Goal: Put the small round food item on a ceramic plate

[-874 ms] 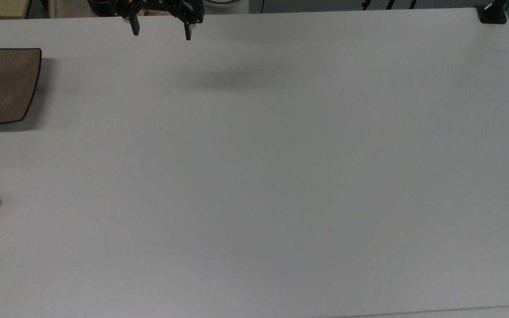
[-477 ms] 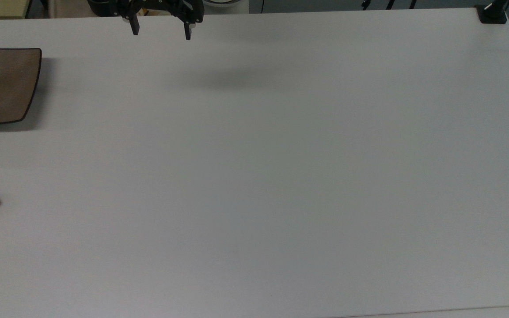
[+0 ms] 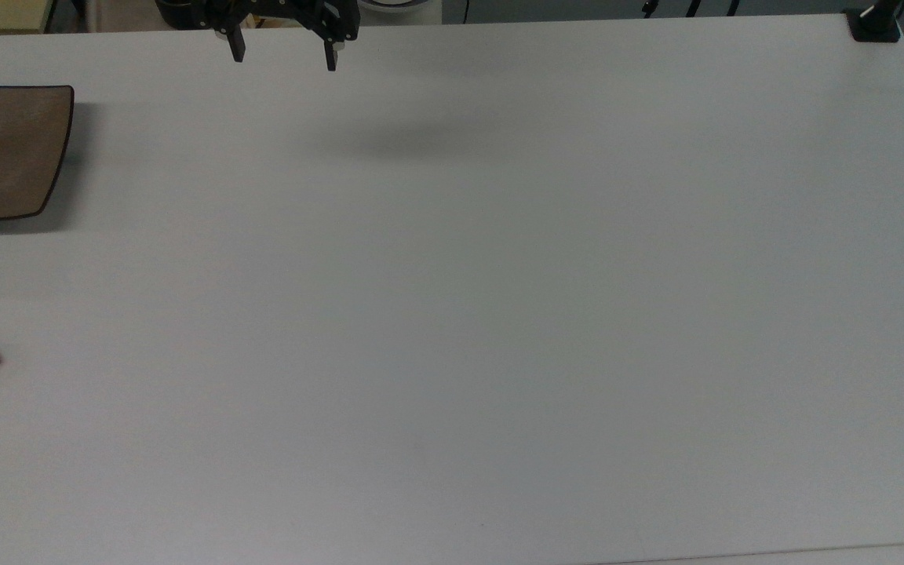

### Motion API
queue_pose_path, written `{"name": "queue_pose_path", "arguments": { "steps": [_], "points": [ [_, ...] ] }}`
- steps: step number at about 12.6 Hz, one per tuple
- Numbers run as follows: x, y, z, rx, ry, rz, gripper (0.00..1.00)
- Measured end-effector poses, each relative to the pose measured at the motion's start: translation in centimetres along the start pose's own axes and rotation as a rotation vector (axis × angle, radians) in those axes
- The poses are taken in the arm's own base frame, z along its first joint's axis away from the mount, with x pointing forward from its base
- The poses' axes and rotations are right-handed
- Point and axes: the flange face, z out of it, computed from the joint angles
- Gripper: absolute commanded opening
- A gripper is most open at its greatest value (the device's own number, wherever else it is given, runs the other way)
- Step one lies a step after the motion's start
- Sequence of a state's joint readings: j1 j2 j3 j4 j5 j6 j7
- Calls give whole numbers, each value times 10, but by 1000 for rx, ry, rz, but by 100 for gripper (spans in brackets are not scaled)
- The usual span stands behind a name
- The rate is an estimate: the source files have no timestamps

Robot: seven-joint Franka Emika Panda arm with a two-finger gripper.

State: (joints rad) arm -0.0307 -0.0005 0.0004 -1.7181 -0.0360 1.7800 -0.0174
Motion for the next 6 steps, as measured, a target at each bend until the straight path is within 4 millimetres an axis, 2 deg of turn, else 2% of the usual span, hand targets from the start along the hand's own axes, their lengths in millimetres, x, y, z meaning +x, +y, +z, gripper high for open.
{"name": "queue_pose_path", "arguments": {
  "steps": [3,6],
  "points": [
    [10,11,-3,-3,77,29,100],
    [42,46,14,-8,228,193,100]
  ]
}}
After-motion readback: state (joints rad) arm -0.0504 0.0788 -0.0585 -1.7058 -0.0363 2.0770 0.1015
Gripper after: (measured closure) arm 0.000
